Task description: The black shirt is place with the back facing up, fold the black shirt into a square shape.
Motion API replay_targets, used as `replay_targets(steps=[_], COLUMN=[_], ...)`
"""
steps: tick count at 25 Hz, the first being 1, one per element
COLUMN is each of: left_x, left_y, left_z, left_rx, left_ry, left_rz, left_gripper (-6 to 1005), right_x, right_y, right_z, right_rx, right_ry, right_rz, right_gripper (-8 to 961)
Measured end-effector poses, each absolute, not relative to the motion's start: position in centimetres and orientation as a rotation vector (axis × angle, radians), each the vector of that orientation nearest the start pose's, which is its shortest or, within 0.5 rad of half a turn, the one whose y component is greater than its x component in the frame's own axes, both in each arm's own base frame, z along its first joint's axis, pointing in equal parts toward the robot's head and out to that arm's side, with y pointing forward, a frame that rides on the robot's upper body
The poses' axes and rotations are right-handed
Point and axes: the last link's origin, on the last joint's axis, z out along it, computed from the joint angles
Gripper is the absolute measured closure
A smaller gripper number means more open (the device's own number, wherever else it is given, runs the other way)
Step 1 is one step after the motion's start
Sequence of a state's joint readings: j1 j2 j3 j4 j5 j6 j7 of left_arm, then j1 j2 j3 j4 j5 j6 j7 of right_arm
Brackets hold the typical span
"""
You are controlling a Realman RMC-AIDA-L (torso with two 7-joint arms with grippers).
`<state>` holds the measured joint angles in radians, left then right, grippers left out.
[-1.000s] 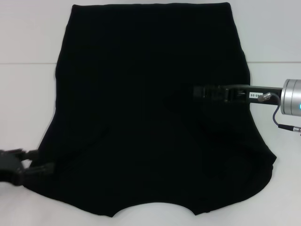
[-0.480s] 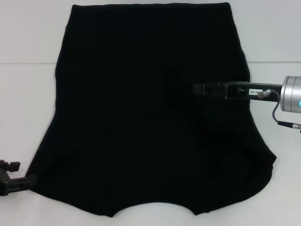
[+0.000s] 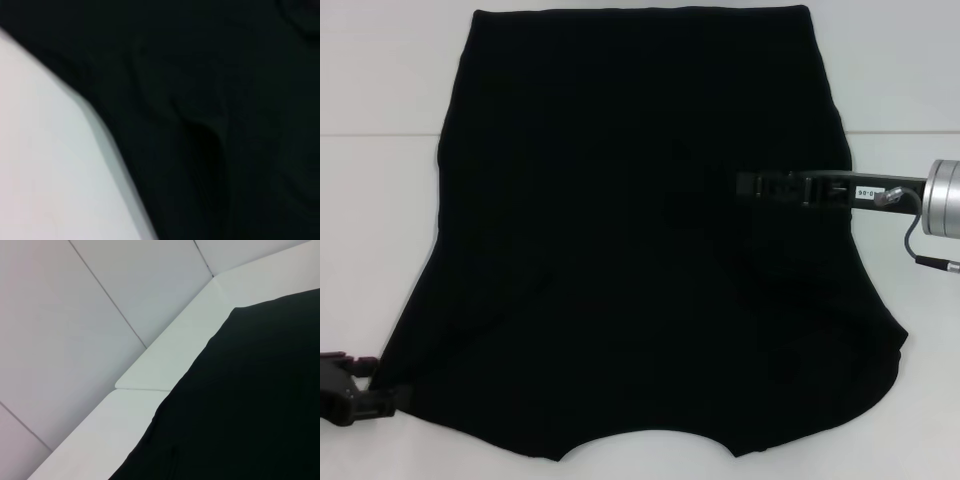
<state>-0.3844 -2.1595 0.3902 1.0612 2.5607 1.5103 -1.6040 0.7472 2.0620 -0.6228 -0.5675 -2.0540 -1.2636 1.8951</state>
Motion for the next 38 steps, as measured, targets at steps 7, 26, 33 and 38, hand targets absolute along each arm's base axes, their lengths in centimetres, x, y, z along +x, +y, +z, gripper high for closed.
replay_targets(steps=[7, 26, 33, 38], left_x=[-35.7, -35.3, -34.7, -34.5], left_y=[28.1, 28.3, 28.3, 28.3], left_z=[5.5, 6.9, 7.8, 7.9], left_rx=[-2.441, -2.407, -2.307, -2.243], left_ry=[-1.024, -1.104, -1.335, -1.501], left_rz=[-0.048, -0.07, -0.129, -0.142], left_gripper=[315, 344, 344, 345], right_x=[22.5, 22.6, 22.6, 22.5], right_y=[40.9, 41.0, 41.1, 41.2], right_z=[0.0, 0.2, 0.2, 0.4], right_rx=[-2.432, -2.417, -2.416, -2.414], right_ry=[1.206, 1.2, 1.199, 1.189], right_rz=[0.722, 0.728, 0.73, 0.729], right_gripper=[387, 388, 388, 388])
